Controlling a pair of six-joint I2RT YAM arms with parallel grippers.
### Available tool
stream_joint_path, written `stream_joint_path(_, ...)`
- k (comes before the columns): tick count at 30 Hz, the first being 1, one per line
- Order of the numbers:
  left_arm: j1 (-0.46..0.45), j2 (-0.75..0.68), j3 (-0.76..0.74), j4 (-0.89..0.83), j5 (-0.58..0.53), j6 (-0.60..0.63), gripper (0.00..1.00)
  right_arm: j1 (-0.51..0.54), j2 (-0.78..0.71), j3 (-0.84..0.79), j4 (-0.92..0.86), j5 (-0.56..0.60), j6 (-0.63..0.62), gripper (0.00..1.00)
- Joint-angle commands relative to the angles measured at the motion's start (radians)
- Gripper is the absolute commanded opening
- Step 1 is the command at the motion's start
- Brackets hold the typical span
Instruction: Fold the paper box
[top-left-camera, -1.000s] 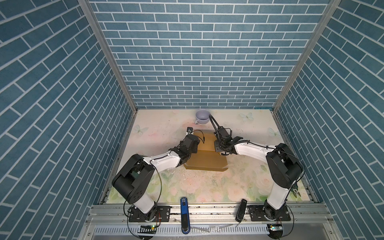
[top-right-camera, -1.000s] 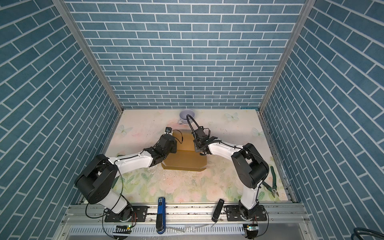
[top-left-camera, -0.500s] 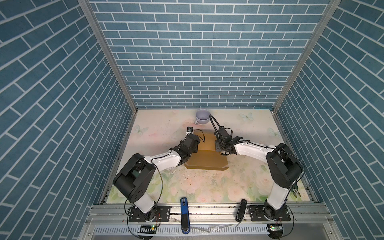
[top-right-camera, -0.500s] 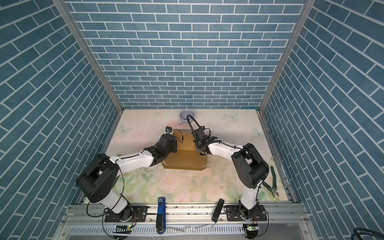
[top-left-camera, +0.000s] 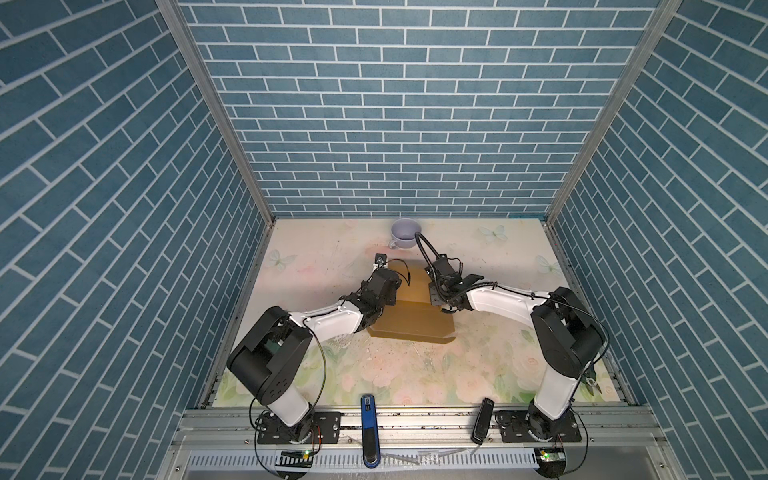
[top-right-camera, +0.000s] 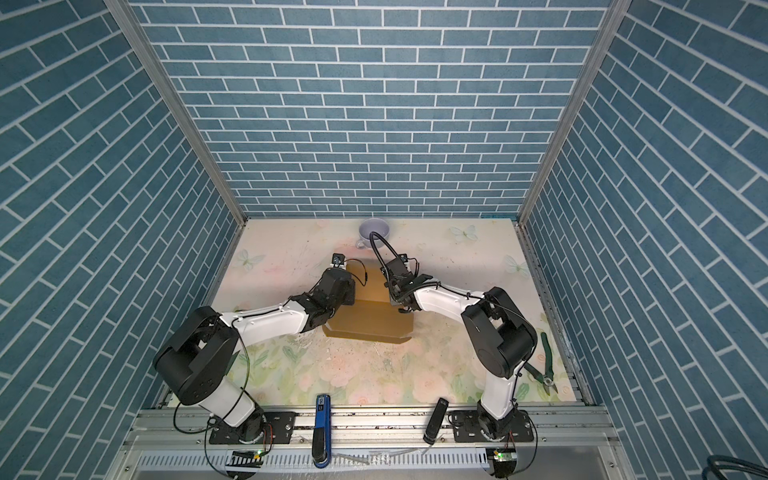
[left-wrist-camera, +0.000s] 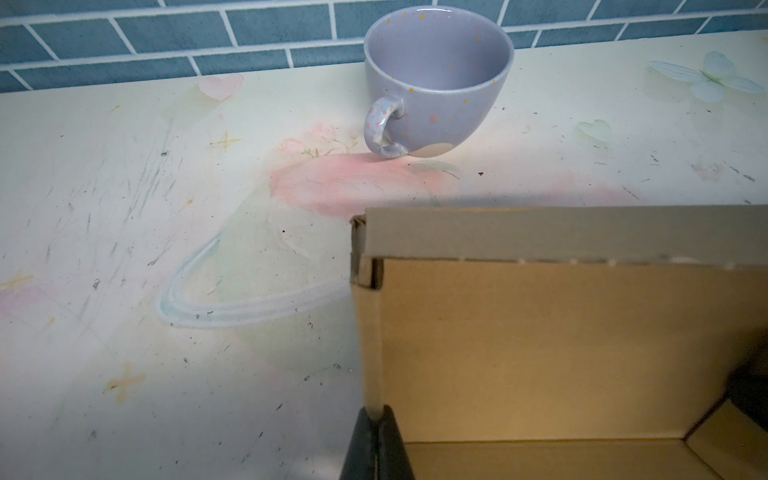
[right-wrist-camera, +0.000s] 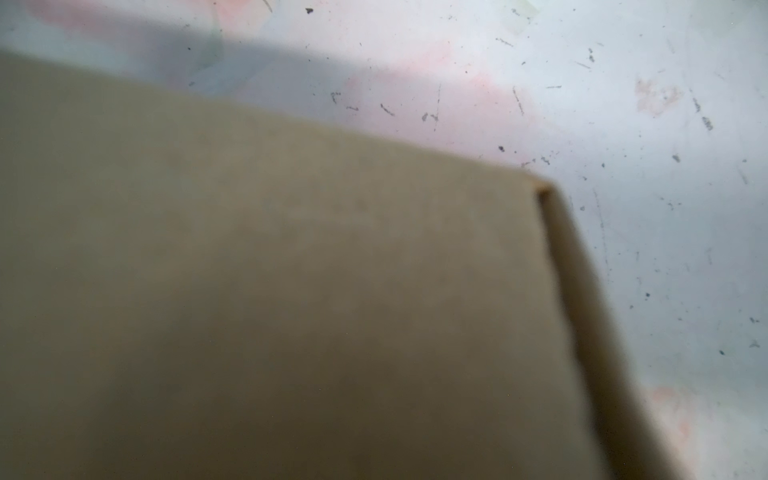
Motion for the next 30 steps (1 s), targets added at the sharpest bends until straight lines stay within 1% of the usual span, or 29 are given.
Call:
stream_joint_path(1, -0.016, 0.021, -0.009, -0.040, 0.050, -0.007, 0.00, 0.014, 0.026, 0.022, -0.059, 0.036, -0.010, 0.17)
stream_joint_path(8, -0.016, 0.023, -0.011, -0.038, 0.048, -0.005, 0.00, 0.015, 0.034, 0.044, -0.088, 0.060, -0.033, 0.07)
stream_joint_path(11, -0.016, 0.026, -0.010, -0.041, 0.046, -0.005, 0.00, 0.017, 0.046, 0.056, -0.096, 0.062, -0.043, 0.06)
stream_joint_path(16, -0.017, 0.031, -0.004, -0.042, 0.046, -0.006, 0.00, 0.019, 0.053, 0.068, -0.101, 0.066, -0.047, 0.09)
stream_joint_path(19, -0.016, 0.034, -0.005, -0.041, 0.047, -0.005, 0.00, 0.020, 0.048, 0.068, -0.104, 0.068, -0.045, 0.17)
stream_joint_path(23, -0.016, 0.029, -0.009, -0.040, 0.046, -0.009, 0.00, 0.020, 0.024, 0.053, -0.080, 0.059, -0.043, 0.24)
stream_joint_path(30, -0.016, 0.030, -0.008, -0.043, 0.042, -0.007, 0.00, 0.020, -0.005, 0.055, -0.062, 0.038, -0.050, 0.27)
